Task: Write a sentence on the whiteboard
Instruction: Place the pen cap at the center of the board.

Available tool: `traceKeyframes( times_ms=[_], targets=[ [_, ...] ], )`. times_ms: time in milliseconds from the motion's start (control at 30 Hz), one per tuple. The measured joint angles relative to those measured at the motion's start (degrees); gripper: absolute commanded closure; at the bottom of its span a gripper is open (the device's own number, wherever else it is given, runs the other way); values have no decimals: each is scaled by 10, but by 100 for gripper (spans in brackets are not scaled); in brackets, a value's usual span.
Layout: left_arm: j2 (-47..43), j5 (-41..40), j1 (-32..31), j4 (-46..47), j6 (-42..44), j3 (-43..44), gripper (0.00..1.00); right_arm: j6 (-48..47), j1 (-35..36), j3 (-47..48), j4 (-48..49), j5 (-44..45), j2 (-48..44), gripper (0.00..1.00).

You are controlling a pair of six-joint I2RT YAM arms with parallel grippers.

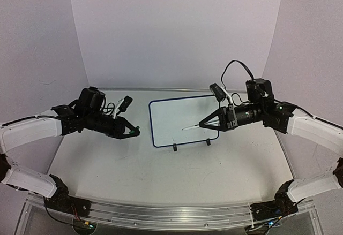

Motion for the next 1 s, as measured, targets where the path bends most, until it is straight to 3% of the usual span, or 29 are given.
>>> traceKeyframes(
  times_ms=[267, 600, 767, 1000],
  targets=[
    [145, -134, 72, 24, -49, -13, 100, -6, 0, -48, -22, 150, -75, 100],
    [291, -171, 73, 16, -20, 89, 88, -3, 7, -98, -15, 234, -107, 100],
    [317, -172, 76, 15, -11, 95, 70, 0, 10, -111, -5, 251, -111, 100],
    [321, -174, 78, 15, -9, 95, 34, 2, 16, -116, 5, 265, -111, 100]
  ],
)
